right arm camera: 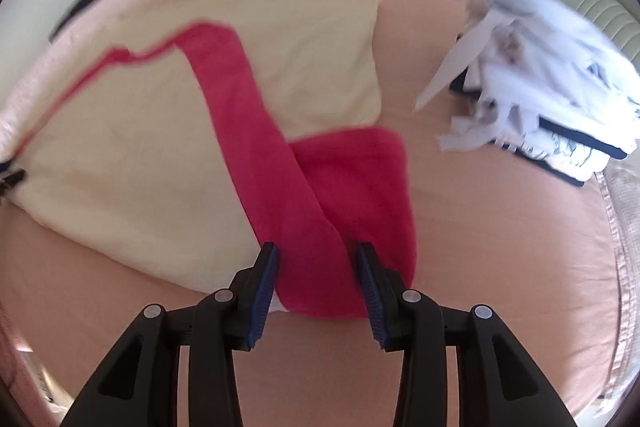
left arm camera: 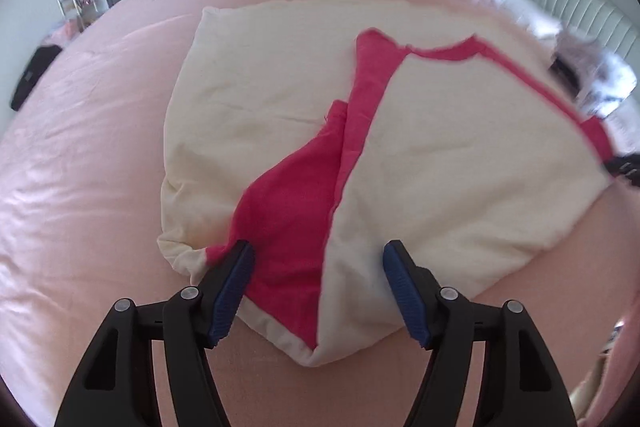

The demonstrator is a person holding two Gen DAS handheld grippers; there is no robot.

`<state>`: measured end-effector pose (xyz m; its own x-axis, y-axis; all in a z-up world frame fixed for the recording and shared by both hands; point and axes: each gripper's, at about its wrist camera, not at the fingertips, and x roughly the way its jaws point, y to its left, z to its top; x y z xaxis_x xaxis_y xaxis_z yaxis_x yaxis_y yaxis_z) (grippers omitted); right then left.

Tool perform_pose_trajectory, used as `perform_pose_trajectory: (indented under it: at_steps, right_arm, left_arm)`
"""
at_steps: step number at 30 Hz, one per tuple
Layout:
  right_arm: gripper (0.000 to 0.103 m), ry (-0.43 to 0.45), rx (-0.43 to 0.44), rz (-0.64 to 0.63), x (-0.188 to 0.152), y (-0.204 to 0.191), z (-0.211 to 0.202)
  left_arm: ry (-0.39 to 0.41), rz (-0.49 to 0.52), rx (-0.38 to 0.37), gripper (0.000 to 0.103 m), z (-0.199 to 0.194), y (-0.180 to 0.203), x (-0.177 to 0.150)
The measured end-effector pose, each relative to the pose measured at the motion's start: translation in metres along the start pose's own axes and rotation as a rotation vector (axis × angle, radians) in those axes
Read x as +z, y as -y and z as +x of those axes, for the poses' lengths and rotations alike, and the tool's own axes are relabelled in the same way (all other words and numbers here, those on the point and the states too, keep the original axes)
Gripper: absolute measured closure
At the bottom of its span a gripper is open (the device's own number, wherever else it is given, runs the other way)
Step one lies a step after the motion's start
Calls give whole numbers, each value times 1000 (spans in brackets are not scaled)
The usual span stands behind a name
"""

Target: Fold clothes

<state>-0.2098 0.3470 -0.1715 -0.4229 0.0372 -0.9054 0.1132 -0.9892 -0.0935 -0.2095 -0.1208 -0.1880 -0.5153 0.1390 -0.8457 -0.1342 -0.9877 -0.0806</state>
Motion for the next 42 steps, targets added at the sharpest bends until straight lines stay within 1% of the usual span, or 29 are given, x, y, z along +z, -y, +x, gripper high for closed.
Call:
perform_pose_trajectory:
  at_steps: [2,3,5,6,7,8,9,10,12,13,14,15,16,17,19,21,23,26,28,29,30,31,32,35,37,38,41,42]
  right_arm:
    - [63,19,-4,33,-5,6,-5]
    - [62,23,-11,62,-8,11,-10]
    - [61,38,-64,147,-14,21,-21]
    - [61,59,-62,186,-19,22,-29]
    - [61,79,-61,225,-23,22,-36]
    - [59,98,-44,268,-28,23,-44]
    - [59,104,31,323,-34,23,-49]
    - [59,95,110,371,-39,21,-50]
    - [59,61,258,459,-47,16,-45]
    - [59,34,326,491,-45,13,-36]
    - [59,14,372,517,-49,8,-30]
    - [59,3,376,535,-53,1,-28]
    - [59,18,345,548,-55,-4,-27]
    - [59,52,316,552,-55,-8,-29]
    - [59,98,280,550,-51,-16,-31]
    - [59,115,312,569,-47,-16,-24]
    - [59,130,347,639,-46,-9,-16]
    - [59,152,430,779,-48,9,-2]
    - [59,163,488,872,-50,19,9]
    - [59,171,492,888,-49,20,10]
    - [59,177,479,881,-46,17,10]
    - [58,179,453,855,-42,13,8]
    - [54,182,427,824,-38,8,6]
    - [53,190,367,714,-31,-4,-6]
    - [54,184,356,727,-33,-3,-2]
    - [58,175,353,738,-33,0,0]
    - [59,129,364,760,-28,5,4]
    - [59,108,346,757,-29,6,1]
  left_arm:
    - [26,-30,17,37,-11,-11,-2]
    - [32,-62,53,36,-15,-17,-4]
    - [28,-156,156,37,-19,-31,-10]
    - [31,-221,166,37,-23,-38,-14]
    - [47,-289,119,37,-29,-43,-19]
    - [70,-352,50,37,-37,-45,-23]
    - [84,-397,15,37,-42,-44,-27]
    - [92,-430,3,37,-46,-40,-30]
    - [81,-506,-48,37,-46,-31,-38]
    - [70,-544,-91,37,-42,-26,-42]
    - [56,-581,-145,37,-35,-20,-46]
    - [43,-604,-184,37,-28,-13,-51]
    - [36,-607,-189,38,-23,-6,-53]
    - [33,-601,-178,38,-19,1,-55]
    - [71,-608,-175,38,-16,7,-52]
    - [119,-634,-192,38,-14,8,-48]
    - [153,-677,-208,38,-10,4,-46]
    - [195,-723,-212,38,-6,0,-41]
    - [216,-735,-209,42,-5,0,-37]
    - [221,-727,-206,50,-5,2,-35]
    - [223,-721,-207,64,-3,3,-32]
    - [223,-718,-207,70,-2,3,-29]
    - [225,-718,-205,76,0,3,-28]
    - [237,-742,-230,78,1,-3,-29]
    - [222,-759,-223,77,7,-3,-33]
    - [221,-758,-216,77,9,-2,-35]
    - [201,-746,-200,77,3,2,-37]
    - [194,-750,-201,76,1,3,-40]
